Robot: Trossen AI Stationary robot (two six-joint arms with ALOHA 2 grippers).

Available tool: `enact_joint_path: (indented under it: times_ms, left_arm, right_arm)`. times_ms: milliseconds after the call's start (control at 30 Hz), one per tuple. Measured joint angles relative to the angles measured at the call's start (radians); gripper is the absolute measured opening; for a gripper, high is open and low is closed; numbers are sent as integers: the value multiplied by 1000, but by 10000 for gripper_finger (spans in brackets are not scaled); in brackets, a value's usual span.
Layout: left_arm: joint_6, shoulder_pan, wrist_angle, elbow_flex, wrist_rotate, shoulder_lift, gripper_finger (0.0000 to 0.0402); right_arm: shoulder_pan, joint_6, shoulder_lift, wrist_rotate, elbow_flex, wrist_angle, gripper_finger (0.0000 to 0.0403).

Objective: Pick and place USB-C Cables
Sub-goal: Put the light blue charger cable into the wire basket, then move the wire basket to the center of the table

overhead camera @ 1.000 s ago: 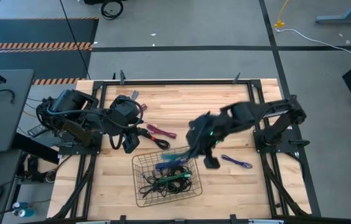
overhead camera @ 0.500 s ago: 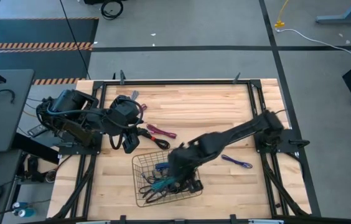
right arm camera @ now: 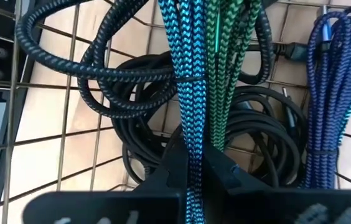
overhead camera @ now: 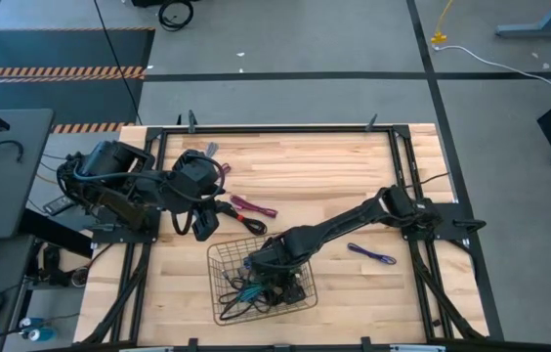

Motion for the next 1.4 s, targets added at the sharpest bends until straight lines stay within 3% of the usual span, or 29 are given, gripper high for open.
enact_joint_path:
  times_ms: [200, 467, 633, 1100, 1400]
  left_arm:
    - [15, 0, 0, 0, 0, 0, 188]
    - [19, 0, 0, 0, 0, 0, 188]
    - [19, 0, 0, 0, 0, 0, 188]
    - [23, 0, 0, 0, -1, 0, 188]
    - [16, 0, 1, 0, -1, 0, 188]
  right_arm:
    - [-3, -6, -12, 1, 1, 0, 22]
    - [1, -2, -60, 14, 0, -3, 146]
    - [4, 7, -109, 14, 0, -3, 183]
    - [-111, -130, -251, 270, 0, -87, 187]
    - [-189, -153, -230, 202, -1, -150, 188]
